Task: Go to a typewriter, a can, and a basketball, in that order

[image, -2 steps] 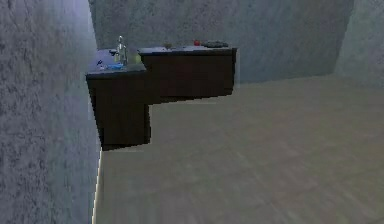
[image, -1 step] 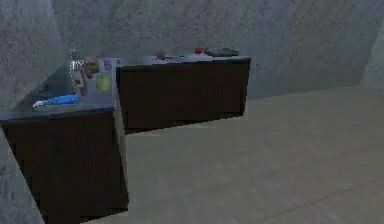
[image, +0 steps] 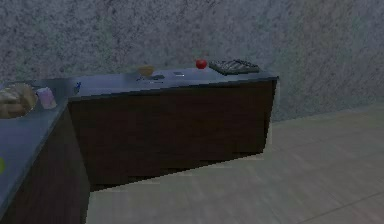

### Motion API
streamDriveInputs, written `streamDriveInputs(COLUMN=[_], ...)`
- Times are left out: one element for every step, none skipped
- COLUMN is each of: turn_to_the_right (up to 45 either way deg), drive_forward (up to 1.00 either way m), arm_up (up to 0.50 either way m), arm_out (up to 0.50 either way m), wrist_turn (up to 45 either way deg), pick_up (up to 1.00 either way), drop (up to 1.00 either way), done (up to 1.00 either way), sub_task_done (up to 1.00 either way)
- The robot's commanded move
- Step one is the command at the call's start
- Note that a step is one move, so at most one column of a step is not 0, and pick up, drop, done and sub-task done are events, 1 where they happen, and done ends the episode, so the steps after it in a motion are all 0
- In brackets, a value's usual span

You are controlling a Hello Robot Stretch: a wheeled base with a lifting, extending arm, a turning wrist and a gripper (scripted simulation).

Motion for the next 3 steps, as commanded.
streamDriveInputs(turn_to_the_right=[-3.0,0.0,-45.0], drive_forward=[0.0,0.6,0.0], arm_up=[0.0,0.0,0.0], arm_out=[0.0,0.0,0.0], wrist_turn=[0.0,0.0,0.0], pick_up=[0.0,0.0,0.0], drop=[0.0,0.0,0.0], done=[0.0,0.0,0.0], sub_task_done=[0.0,0.0,0.0])
